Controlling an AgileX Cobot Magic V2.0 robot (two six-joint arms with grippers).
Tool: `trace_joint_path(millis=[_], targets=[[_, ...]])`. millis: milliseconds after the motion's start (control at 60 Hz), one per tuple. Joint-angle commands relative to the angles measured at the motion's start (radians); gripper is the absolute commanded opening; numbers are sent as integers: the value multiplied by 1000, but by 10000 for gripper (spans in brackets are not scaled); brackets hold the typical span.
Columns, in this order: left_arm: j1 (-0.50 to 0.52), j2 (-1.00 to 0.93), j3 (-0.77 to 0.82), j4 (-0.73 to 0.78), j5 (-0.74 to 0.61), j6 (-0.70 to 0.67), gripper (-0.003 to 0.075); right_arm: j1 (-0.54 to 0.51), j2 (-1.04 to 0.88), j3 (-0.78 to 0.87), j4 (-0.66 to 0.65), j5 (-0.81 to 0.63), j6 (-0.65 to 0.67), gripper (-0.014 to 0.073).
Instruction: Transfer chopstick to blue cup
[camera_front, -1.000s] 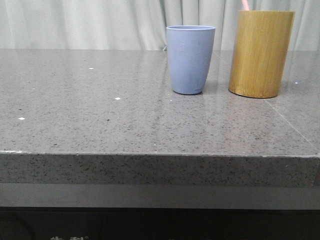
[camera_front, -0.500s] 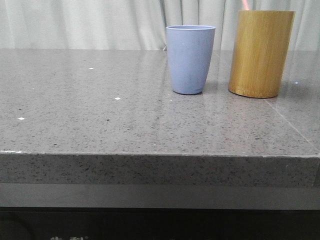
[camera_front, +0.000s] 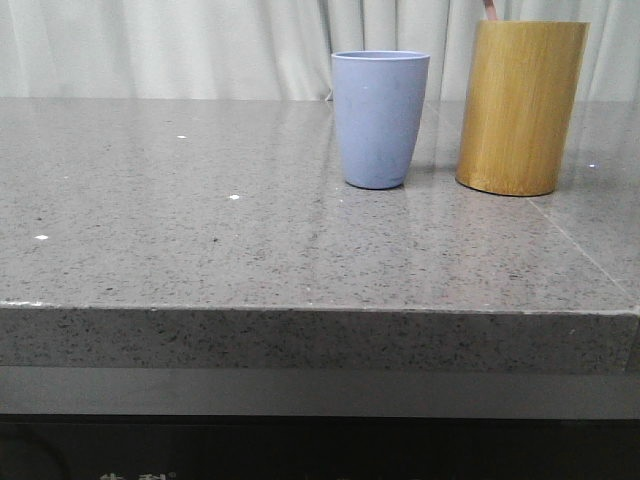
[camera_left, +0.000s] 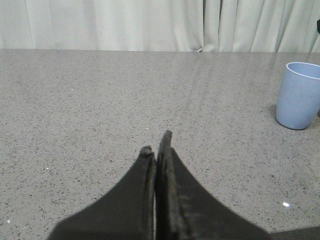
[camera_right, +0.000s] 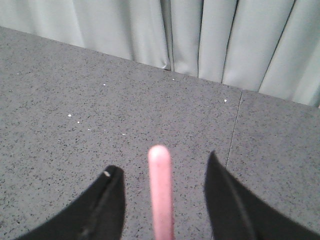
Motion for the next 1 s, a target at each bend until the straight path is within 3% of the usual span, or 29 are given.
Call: trace_joint_path(millis=[0, 100, 217, 550, 783, 983], targets=[[0, 12, -27, -12, -85, -8, -19, 0, -48, -38, -15, -76, -5, 192], [0, 12, -27, -12, -85, -8, -19, 0, -55, -38, -15, -76, -5, 78], [0, 12, -27, -12, -85, -8, -19, 0, -77, -38, -15, -79, -5, 22], [0, 12, -27, -12, -85, -8, -19, 0, -198, -38, -15, -172, -5, 15], [0, 12, -27, -12, -85, -8, -19, 2, -315, -41, -15, -374, -4, 15], [0, 12, -27, -12, -85, -8, -19, 83, -314, -63, -15, -422, -4, 15]])
